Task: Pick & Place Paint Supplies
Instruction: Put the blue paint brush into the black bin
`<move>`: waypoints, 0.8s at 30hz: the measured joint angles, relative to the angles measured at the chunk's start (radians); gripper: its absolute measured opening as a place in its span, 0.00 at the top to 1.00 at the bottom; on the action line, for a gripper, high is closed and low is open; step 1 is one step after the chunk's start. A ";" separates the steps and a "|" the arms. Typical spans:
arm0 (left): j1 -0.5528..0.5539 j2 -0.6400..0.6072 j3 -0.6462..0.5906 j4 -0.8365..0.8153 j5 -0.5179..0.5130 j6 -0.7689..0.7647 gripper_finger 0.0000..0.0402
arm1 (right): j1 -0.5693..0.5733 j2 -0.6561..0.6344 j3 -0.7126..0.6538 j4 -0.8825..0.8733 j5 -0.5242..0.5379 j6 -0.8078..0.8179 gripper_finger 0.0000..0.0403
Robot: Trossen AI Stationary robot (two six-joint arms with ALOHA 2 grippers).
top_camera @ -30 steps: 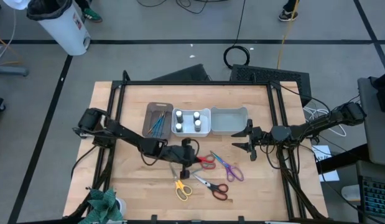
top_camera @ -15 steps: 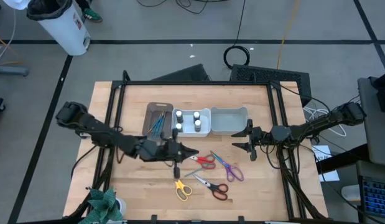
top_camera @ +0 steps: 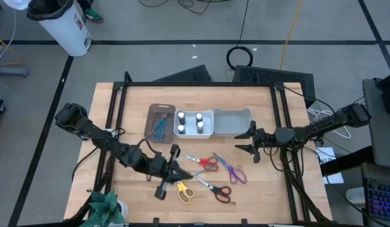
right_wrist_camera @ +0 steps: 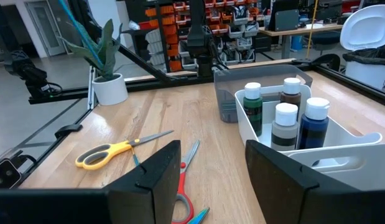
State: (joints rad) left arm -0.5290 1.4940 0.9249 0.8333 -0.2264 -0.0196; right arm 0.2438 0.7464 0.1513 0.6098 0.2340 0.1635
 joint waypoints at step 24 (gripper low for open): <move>-0.017 0.000 0.000 0.065 0.361 -0.133 1.00 | 0.000 0.000 0.000 0.000 0.000 0.000 0.58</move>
State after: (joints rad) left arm -0.5465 1.4937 0.9249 0.8985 0.1343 -0.1524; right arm 0.2440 0.7464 0.1513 0.6097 0.2340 0.1637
